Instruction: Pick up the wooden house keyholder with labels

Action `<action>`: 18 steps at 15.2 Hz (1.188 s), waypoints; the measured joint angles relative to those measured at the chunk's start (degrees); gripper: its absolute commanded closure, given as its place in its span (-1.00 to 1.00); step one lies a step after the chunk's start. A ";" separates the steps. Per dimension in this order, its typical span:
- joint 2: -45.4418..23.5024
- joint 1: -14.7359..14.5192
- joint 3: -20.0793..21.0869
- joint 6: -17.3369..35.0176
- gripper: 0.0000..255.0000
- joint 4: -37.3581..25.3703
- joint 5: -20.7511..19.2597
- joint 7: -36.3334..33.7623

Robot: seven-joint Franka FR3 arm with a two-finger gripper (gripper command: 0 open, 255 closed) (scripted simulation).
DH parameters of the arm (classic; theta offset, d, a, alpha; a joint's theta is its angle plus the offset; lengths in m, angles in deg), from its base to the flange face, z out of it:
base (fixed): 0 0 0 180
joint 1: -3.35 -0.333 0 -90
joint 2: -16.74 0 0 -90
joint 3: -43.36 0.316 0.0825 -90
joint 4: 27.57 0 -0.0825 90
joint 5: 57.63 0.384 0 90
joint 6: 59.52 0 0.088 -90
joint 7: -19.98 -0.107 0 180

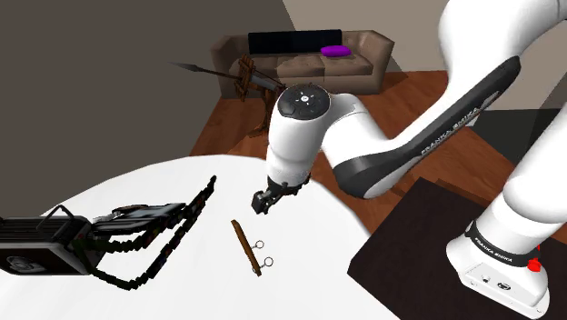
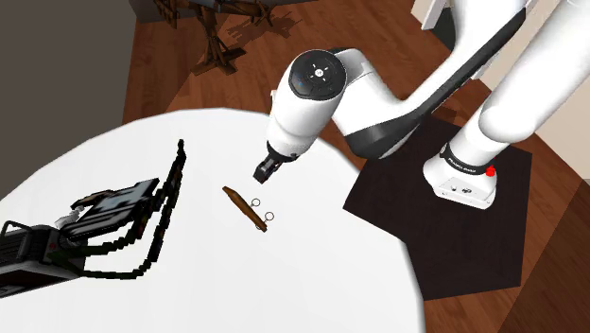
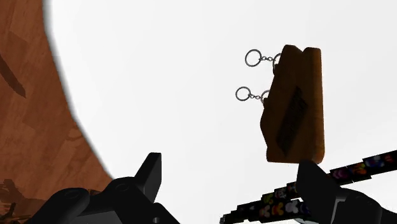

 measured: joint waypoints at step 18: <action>-33.33 -24.79 -16.21 -10.50 -1.00 -24.68 -32.73 -26.47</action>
